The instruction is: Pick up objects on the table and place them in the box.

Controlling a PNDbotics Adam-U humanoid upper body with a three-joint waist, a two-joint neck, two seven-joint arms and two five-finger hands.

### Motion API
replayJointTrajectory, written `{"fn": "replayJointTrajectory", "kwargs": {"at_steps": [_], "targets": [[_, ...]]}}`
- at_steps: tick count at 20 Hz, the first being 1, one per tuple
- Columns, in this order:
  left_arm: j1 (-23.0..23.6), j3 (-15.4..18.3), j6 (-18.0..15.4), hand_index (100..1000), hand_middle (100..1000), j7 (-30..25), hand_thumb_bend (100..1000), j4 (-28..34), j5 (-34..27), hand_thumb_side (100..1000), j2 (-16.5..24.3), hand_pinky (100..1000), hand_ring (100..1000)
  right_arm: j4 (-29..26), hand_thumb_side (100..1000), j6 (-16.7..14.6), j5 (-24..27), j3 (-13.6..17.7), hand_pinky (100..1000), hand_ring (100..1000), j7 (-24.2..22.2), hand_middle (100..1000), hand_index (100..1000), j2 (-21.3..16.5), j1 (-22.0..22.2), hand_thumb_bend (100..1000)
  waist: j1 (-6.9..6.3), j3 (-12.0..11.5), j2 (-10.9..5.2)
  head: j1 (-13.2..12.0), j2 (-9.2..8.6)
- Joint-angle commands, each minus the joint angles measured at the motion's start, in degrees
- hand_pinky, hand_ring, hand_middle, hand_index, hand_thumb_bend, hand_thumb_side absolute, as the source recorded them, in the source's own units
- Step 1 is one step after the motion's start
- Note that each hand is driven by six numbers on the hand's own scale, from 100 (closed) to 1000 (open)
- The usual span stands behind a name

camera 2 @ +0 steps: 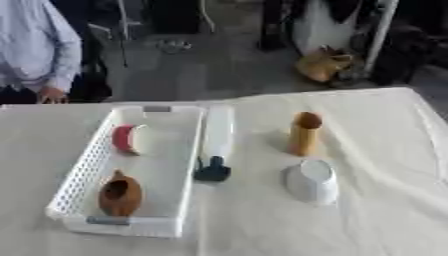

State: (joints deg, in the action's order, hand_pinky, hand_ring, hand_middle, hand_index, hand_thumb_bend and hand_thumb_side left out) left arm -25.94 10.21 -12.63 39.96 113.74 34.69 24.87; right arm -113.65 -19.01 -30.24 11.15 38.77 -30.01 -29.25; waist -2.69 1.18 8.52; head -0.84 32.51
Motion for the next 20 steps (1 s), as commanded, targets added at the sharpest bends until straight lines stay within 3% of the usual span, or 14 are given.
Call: {"fn": "replayJointTrajectory", "kwargs": {"at_steps": [1,4,10,15,20], "targets": [[-0.51,0.28,0.12,996,976,-0.05,100,0.85,-0.25,1000,0.75,961,978,-0.94,1000,0.19,0.02,0.25,796,888,-0.35,894,881,-1.27,-0.88,100,0.00,-0.06,-0.69,-0.26,-0.22],[-0.48,0.28,0.12,996,976,-0.07,100,0.85,-0.29,1000,0.76,961,978,-0.94,1000,0.64,0.04,0.22,792,887,-0.71,893,880,-1.34,-0.84,100,-0.02,-0.15,-0.67,-0.17,-0.14],[-0.41,0.20,0.27,995,976,-0.28,100,0.85,-0.36,1000,0.77,961,978,-0.94,1000,5.50,-0.61,-0.38,788,889,-4.23,886,873,-2.43,-2.35,100,0.18,-0.17,-0.71,0.06,0.27],[-0.35,-0.08,0.24,995,975,-0.65,100,0.85,-0.51,1000,0.65,961,977,-0.94,1000,15.93,-4.83,-3.82,789,889,-20.00,886,874,-6.87,-7.64,100,0.66,-0.51,-1.06,1.41,0.63],[-0.16,-0.17,0.20,994,975,-0.76,100,0.85,-0.60,1000,0.58,961,978,-0.92,1000,19.74,-10.16,-6.64,792,886,-31.10,888,875,-9.33,-12.40,100,0.76,-0.85,-1.37,1.97,0.73]]}}
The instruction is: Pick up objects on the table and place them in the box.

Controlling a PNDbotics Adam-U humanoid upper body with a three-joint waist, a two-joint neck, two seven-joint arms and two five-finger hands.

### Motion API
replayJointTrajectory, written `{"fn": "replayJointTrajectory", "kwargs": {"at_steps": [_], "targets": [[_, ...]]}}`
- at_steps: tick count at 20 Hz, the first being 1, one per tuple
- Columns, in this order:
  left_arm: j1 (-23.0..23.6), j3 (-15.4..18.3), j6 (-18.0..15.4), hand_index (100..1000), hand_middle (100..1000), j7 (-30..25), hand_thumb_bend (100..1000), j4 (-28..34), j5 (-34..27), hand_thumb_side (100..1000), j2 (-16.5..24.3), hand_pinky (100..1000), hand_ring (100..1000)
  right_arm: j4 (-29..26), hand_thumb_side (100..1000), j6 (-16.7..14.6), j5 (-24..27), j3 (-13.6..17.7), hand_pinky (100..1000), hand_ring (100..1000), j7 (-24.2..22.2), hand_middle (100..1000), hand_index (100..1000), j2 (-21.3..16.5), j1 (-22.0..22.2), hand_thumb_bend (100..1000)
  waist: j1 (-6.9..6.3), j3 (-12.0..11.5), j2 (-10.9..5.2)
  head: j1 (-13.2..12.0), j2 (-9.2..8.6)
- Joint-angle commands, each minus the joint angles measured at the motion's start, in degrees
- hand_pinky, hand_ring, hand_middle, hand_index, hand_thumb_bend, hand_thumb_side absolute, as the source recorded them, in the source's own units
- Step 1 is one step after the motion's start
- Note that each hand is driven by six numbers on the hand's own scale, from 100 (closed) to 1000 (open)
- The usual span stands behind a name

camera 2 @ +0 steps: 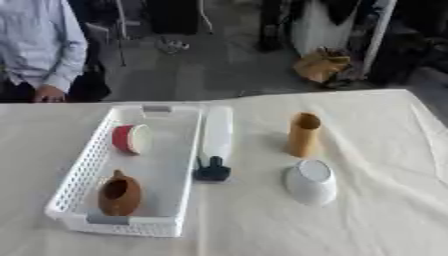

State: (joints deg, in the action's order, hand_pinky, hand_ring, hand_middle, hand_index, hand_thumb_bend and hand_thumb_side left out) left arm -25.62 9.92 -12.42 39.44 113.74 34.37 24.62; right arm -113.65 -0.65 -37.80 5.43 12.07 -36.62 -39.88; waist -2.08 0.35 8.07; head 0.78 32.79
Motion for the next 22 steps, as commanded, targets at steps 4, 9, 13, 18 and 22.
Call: {"fn": "replayJointTrajectory", "kwargs": {"at_steps": [4,9,13,18,22], "targets": [[-0.36,-0.05,-0.03,993,975,-0.47,100,0.85,-0.41,1000,0.71,961,977,2.77,1000,1.29,-8.14,-4.68,792,883,-16.98,888,882,-3.73,-6.32,100,0.27,-0.17,-1.13,1.18,0.42],[-0.29,-0.16,0.02,993,974,-0.70,100,0.85,-0.53,1000,0.65,961,978,9.60,1000,-2.03,-9.81,-8.33,796,885,-27.08,889,886,-2.72,-11.44,100,0.34,-0.41,-1.27,1.84,0.41],[-0.21,-0.26,0.03,991,973,-0.85,100,0.85,-0.60,1000,0.68,961,978,17.12,1000,-5.31,-9.65,-10.74,810,893,-33.36,899,896,-2.04,-16.06,100,0.47,-0.51,-1.39,2.22,0.61],[-0.17,-0.43,0.00,990,973,-1.08,100,0.85,-0.75,1000,0.55,961,978,28.02,1000,-9.05,-10.92,-13.32,814,901,-38.42,902,906,0.30,-21.24,100,0.57,-0.67,-1.53,2.67,0.70],[-0.27,-0.57,-0.06,989,972,-1.25,100,0.85,-0.91,1000,0.33,961,978,36.53,1000,-11.11,-12.80,-14.21,816,905,-38.85,903,908,3.81,-23.97,100,0.47,-0.99,-1.60,3.03,0.84]]}}
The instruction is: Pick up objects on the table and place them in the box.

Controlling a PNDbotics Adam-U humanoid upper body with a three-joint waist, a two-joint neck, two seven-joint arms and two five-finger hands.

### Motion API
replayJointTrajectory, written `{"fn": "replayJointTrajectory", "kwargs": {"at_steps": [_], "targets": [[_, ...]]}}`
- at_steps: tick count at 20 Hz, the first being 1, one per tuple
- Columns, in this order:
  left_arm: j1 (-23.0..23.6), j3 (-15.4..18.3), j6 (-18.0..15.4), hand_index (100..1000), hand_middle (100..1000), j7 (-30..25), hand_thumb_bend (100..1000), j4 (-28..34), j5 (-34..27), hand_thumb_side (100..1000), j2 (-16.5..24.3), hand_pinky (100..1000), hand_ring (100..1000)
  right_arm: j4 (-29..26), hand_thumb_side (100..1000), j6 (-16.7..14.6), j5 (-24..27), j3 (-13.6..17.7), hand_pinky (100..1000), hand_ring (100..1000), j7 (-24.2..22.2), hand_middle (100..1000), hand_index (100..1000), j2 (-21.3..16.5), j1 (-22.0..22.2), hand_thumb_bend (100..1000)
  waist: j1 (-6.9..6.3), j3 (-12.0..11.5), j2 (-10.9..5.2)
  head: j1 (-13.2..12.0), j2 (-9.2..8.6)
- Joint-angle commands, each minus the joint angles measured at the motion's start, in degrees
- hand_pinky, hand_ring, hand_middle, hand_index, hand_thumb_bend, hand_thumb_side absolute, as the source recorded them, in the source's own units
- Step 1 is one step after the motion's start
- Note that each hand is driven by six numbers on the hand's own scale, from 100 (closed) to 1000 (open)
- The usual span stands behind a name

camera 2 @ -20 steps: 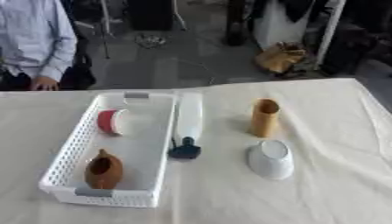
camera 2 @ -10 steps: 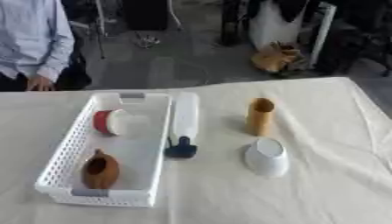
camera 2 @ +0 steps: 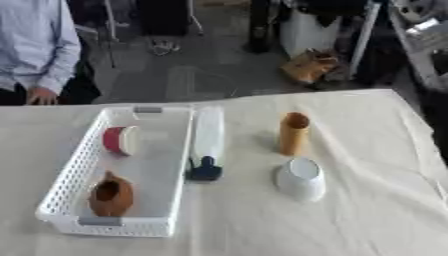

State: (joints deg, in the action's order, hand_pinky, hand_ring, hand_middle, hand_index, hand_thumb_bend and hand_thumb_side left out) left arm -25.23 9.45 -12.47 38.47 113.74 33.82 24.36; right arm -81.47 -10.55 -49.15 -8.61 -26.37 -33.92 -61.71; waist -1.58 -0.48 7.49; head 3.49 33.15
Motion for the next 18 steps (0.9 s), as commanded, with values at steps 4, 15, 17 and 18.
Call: {"fn": "replayJointTrajectory", "kwargs": {"at_steps": [4,15,17,18], "targets": [[-0.72,-0.20,-0.06,989,972,-0.43,100,0.85,-0.54,1000,0.34,961,977,11.57,1000,-2.56,-3.17,0.04,814,906,0.10,903,908,4.93,-3.92,100,-0.19,-0.82,-1.06,0.71,0.38],[-0.69,-0.23,-0.07,982,961,-0.63,100,0.85,-0.80,1000,0.08,960,977,23.51,1000,-5.72,-11.36,-0.07,942,960,-3.89,959,1000,8.35,-5.19,226,-0.12,-1.36,-0.89,1.33,0.12],[-0.67,-0.20,0.02,981,959,-0.69,100,0.85,-0.84,1000,0.05,961,977,24.97,1000,-4.87,-11.75,0.29,946,958,-5.51,955,1000,7.89,-4.55,243,-0.12,-1.24,-0.77,1.25,0.05],[-0.66,-0.19,0.05,978,957,-0.72,100,0.85,-0.86,1000,0.02,962,977,25.56,1000,-4.36,-12.09,0.46,950,960,-5.92,955,1000,7.61,-4.18,268,-0.14,-1.16,-0.72,1.19,0.01]]}}
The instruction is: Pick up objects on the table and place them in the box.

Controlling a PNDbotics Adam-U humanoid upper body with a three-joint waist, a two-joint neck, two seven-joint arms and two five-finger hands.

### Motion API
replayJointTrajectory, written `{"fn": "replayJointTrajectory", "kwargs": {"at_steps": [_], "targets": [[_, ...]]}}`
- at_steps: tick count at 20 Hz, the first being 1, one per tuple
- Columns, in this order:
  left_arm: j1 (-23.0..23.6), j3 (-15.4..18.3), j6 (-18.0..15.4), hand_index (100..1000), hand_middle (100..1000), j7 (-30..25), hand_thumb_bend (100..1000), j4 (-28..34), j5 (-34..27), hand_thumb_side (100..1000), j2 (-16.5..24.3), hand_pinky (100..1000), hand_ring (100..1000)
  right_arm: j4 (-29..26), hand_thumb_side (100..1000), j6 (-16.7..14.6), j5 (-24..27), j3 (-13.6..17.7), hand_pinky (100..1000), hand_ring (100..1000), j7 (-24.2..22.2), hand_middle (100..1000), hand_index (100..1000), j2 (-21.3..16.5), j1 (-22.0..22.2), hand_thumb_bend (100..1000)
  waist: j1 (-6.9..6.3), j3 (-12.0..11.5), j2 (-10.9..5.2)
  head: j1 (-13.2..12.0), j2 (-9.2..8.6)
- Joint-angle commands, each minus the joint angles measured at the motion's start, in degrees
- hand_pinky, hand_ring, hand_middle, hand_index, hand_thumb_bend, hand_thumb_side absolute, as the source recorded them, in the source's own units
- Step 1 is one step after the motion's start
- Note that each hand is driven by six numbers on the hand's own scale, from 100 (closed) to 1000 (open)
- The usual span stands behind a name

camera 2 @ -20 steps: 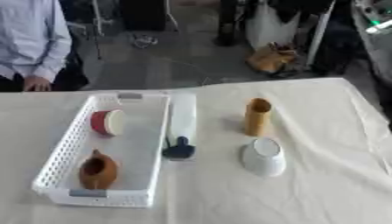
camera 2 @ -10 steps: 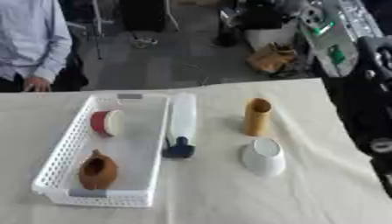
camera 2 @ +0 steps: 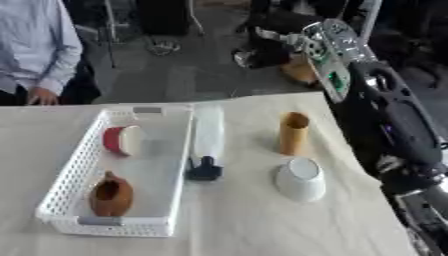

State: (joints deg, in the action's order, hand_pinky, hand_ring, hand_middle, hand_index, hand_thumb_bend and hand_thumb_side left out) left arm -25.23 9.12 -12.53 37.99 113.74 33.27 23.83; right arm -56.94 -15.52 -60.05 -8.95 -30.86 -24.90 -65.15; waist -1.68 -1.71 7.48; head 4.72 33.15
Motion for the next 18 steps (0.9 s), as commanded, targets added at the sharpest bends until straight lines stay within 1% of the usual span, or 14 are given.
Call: {"fn": "replayJointTrajectory", "kwargs": {"at_steps": [1,3,4,5,8,11,12,13,14,15,16,17,18], "targets": [[-0.65,0.13,0.12,978,957,-0.28,100,0.85,-0.33,1000,0.52,962,977,1.50,1000,0.99,-1.57,0.94,950,960,-1.60,955,1000,-1.55,-0.50,272,-0.05,0.11,-0.70,-0.06,-0.01],[-0.63,0.13,0.14,975,953,-0.37,100,0.85,-0.39,1000,0.49,963,978,2.53,1000,1.66,-1.82,1.37,941,962,-1.89,956,1000,-1.73,-0.01,307,-0.12,0.20,-0.64,-0.12,-0.08],[-0.63,0.14,0.14,975,953,-0.40,100,0.85,-0.42,1000,0.48,963,978,2.88,1000,1.86,-1.80,1.52,941,962,-2.00,956,1000,-1.79,0.12,307,-0.15,0.22,-0.63,-0.15,-0.09],[-0.63,0.14,0.14,974,951,-0.43,100,0.85,-0.44,1000,0.47,965,979,3.13,1000,2.00,-1.76,1.61,931,961,-2.08,936,1000,-1.83,0.20,328,-0.17,0.24,-0.62,-0.17,-0.09],[-0.62,0.14,0.22,965,935,-0.57,100,0.85,-0.61,1000,0.44,967,978,4.93,1000,2.94,-1.48,1.79,912,963,-4.51,964,1000,-2.15,0.54,337,-0.38,0.31,-0.57,-0.27,-0.14],[-0.63,0.12,0.24,960,930,-0.74,100,0.85,-0.79,1000,0.41,968,979,5.69,1000,3.41,-2.30,1.69,904,961,-7.04,971,1000,-2.35,0.40,344,-0.47,0.34,-0.54,-0.21,-0.08],[-0.64,0.12,0.25,954,919,-0.80,100,0.85,-0.84,1000,0.40,971,979,6.11,885,3.49,-2.55,1.70,871,962,-8.03,979,1000,-2.38,0.41,420,-0.47,0.36,-0.52,-0.20,-0.08],[-0.65,0.11,0.29,954,919,-0.87,100,0.85,-0.91,1000,0.39,971,979,6.79,885,3.58,-2.66,1.81,871,962,-9.56,979,1000,-2.37,0.27,420,-0.49,0.37,-0.51,-0.19,-0.08],[-0.67,0.11,0.31,953,915,-0.93,100,0.85,-0.98,1000,0.37,971,979,7.34,831,3.68,-2.68,1.97,875,964,-11.03,981,1000,-2.35,0.10,450,-0.49,0.37,-0.50,-0.19,-0.07],[-0.68,0.12,0.33,953,915,-0.98,100,0.85,-1.03,1000,0.37,971,979,7.65,831,3.79,-2.65,2.14,875,964,-12.21,981,1000,-2.33,-0.07,450,-0.49,0.38,-0.50,-0.19,-0.06],[-0.67,0.11,0.35,947,903,-1.05,100,0.85,-1.10,1000,0.34,973,979,8.78,647,4.19,-2.67,2.23,908,1000,-14.38,1000,1000,-2.31,-0.14,597,-0.48,0.30,-0.49,-0.14,-0.09],[-0.65,0.09,0.38,947,903,-1.13,100,0.85,-1.21,1000,0.31,973,979,10.07,647,4.85,-2.57,2.48,908,1000,-17.38,1000,1000,-2.25,-0.59,597,-0.47,0.21,-0.50,-0.08,-0.11],[-0.64,0.10,0.41,942,894,-1.20,100,0.85,-1.29,1000,0.29,973,978,10.84,607,5.46,-2.66,2.62,919,1000,-19.27,1000,1000,-2.29,-0.93,602,-0.45,0.13,-0.49,-0.01,-0.13]]}}
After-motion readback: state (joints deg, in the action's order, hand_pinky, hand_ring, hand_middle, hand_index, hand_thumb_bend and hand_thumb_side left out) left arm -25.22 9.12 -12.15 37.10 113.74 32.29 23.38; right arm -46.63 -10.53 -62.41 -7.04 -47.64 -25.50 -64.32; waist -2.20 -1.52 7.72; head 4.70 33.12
